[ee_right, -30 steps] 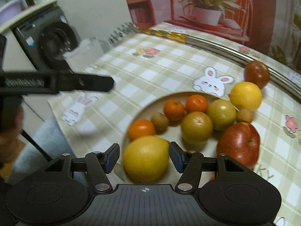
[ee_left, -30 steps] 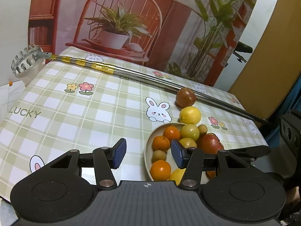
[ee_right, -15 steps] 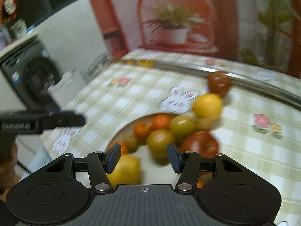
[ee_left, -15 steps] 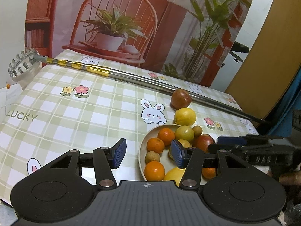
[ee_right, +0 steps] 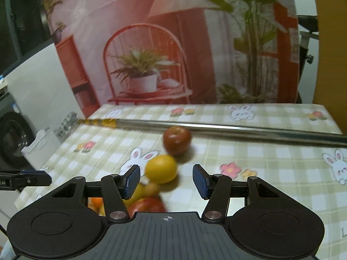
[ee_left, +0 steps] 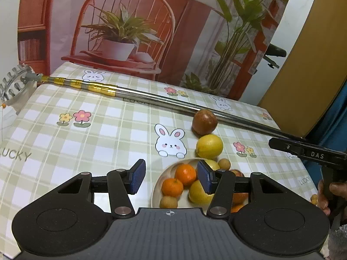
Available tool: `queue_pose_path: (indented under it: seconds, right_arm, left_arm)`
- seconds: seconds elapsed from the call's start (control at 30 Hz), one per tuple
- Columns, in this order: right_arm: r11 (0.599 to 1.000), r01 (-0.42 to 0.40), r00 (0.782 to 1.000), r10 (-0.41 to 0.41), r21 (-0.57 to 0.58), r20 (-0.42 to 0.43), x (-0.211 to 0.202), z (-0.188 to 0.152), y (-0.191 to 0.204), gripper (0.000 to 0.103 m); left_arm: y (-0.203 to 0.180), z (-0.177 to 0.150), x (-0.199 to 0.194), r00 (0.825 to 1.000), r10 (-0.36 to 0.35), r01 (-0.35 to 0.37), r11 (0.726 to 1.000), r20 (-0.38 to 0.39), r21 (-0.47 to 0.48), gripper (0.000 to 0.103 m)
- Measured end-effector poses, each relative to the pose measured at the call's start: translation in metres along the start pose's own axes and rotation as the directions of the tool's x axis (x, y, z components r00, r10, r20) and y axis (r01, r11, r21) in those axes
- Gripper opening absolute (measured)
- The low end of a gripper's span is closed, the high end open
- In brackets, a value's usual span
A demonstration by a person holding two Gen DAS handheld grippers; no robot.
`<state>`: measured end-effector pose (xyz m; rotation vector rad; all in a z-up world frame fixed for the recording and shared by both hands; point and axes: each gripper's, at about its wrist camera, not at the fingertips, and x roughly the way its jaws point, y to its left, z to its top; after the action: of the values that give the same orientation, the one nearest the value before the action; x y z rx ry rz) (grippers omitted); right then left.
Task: Organize fruits
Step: 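Grasp a yellow lemon with left tool while right tool approaches a red apple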
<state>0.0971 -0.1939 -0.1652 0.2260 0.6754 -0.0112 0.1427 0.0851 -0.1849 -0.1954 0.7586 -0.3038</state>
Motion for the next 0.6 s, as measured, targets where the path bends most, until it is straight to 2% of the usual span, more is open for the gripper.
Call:
queue_pose_path:
  seconds: [0.2, 0.47, 0.6]
  right_arm:
    - [1.000, 0.028, 0.999, -0.029, 0.013, 0.024, 0.008, 0.009, -0.022, 0.051]
    - [0.998, 0.047, 0.998, -0.048, 0.032, 0.038, 0.017, 0.012, -0.042, 0.051]
    - [0.998, 0.038, 0.999, -0.040, 0.054, 0.037, 0.024, 0.011, -0.052, 0.051]
  left_arm:
    - [-0.022, 0.016, 0.034, 0.999, -0.020, 0.021, 1.000, -0.037, 0.023, 0.058]
    - [-0.062, 0.028, 0.093, 0.996, -0.040, 0.048, 0.992, -0.076, 0.114, 0.060]
    - [-0.071, 0.033, 0.125, 0.993, -0.032, 0.046, 0.992, -0.116, 0.119, 0.069]
